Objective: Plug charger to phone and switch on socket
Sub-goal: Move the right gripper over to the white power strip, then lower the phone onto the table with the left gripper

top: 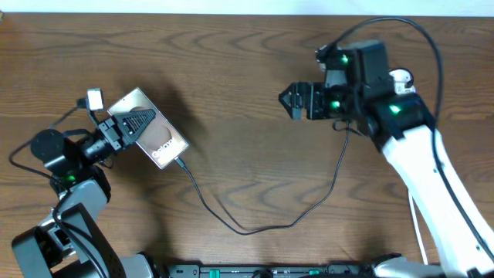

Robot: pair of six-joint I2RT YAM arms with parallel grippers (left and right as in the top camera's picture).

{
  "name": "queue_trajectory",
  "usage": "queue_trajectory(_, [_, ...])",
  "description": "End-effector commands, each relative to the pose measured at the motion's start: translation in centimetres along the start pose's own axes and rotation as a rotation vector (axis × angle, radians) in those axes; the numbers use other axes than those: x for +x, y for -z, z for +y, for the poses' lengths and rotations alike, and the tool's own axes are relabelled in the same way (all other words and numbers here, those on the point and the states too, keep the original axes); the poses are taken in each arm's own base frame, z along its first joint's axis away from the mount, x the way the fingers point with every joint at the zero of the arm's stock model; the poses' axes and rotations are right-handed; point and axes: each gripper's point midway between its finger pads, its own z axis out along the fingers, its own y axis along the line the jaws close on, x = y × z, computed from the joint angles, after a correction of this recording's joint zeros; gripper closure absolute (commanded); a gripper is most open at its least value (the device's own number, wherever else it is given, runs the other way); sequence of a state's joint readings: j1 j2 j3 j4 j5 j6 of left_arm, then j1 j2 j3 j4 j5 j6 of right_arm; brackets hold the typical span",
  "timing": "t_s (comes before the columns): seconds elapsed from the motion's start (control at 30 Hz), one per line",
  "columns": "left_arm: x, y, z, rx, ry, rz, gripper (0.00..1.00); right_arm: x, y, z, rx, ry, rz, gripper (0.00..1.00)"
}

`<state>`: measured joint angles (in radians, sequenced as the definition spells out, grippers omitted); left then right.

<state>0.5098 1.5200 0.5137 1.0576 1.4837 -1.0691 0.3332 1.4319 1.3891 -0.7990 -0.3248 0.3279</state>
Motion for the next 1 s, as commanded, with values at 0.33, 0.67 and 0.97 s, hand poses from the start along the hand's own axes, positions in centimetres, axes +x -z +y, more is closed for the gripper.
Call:
queue_trajectory(0.33, [-1.6,2.6,10.4,-0.417,0.300,-0.325,0.93,3.4,1.7,0.7,0.045,0.026,0.094,0.01])
queue_trajectory(0.67, [2.0,4.7,14.9,-0.666,0.379,-0.297,0.93,3.7,1.6,1.2,0.039,0.025,0.099,0.01])
queue_trajectory(0.97, [3.5,5.0,15.5,-0.698,0.453,-0.273,0.92,3.9,1.6,1.2,0.041,0.024,0.110,0.01])
